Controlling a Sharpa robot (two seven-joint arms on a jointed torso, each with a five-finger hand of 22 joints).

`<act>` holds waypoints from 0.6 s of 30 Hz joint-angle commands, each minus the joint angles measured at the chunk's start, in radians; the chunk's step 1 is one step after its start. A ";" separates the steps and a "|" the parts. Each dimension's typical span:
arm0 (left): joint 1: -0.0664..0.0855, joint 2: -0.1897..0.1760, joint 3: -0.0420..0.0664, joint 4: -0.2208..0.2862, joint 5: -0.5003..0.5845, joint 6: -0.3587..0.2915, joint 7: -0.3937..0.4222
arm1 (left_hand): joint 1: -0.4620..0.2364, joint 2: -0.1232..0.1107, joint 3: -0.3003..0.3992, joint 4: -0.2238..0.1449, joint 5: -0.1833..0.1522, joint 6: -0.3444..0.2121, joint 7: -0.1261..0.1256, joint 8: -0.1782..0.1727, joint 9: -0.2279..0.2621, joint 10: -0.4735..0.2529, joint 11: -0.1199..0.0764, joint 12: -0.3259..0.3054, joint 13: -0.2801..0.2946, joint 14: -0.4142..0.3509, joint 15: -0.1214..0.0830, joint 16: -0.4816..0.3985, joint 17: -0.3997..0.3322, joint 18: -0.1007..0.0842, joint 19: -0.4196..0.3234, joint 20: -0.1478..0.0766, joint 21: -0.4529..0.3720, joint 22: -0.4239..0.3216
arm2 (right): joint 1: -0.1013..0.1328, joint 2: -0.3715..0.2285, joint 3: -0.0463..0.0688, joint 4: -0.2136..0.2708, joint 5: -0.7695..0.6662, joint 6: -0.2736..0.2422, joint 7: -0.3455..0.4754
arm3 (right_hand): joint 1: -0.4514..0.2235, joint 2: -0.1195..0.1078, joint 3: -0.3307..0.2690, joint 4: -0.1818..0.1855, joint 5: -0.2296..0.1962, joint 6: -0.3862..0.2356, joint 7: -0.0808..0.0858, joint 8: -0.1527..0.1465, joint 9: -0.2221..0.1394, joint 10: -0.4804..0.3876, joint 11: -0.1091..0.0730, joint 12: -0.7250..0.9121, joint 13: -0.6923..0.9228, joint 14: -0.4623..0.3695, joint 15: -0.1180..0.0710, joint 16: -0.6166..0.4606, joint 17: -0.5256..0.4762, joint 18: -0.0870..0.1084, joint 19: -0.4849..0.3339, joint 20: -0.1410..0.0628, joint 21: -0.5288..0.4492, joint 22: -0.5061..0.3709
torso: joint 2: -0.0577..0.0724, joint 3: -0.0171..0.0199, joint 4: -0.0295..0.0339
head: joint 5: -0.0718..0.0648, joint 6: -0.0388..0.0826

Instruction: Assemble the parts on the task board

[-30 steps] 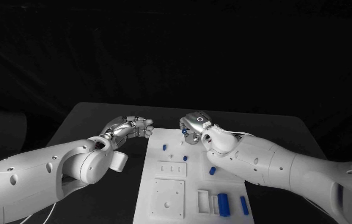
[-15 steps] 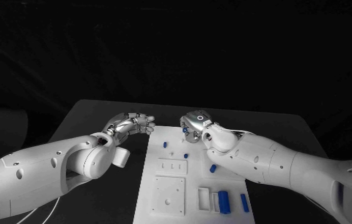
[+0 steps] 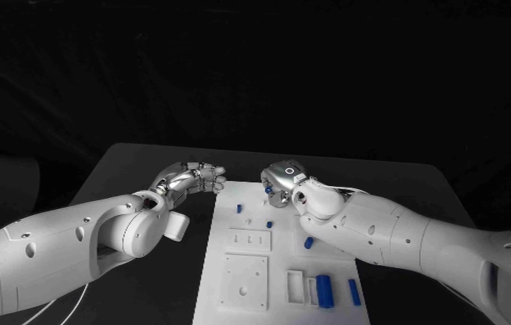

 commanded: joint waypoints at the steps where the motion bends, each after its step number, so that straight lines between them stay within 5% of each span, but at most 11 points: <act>1: 0.001 0.000 0.001 0.006 0.003 0.013 0.011 | -0.006 -0.003 0.001 0.002 0.005 0.002 0.002 -0.002 -0.002 0.002 0.004 -0.006 -0.002 0.006 -0.002 -0.006 0.001 0.019 0.000 -0.001 0.000 -0.001 | 0.000 0.000 0.000 -0.003 -0.004 0.024 -0.003 | 0.007 0.001 0.008 0.000 0.003 0.003 0.001 0.001 0.001 0.024 0.014 -0.002 0.000 -0.006 -0.006 0.004 -0.001 0.056 -0.002 -0.004 0.003 0.022 | 0.000 0.0000 0.0018 | 0.001 -0.002; 18: 0.002 0.004 0.001 0.004 0.003 0.020 0.005 | -0.006 -0.003 0.001 0.002 0.005 0.002 0.003 -0.003 -0.002 0.003 0.004 -0.008 -0.002 0.006 -0.002 -0.008 0.002 0.019 -0.001 -0.001 0.000 -0.002 | 0.000 0.015 -0.001 -0.032 -0.001 0.024 -0.009 | 0.005 0.001 0.009 0.001 0.003 0.002 0.002 -0.001 0.001 0.023 0.014 -0.005 0.003 -0.007 -0.005 0.004 -0.002 0.056 -0.004 -0.003 0.005 0.022 | 0.000 -0.0016 0.0013 | 0.003 -0.004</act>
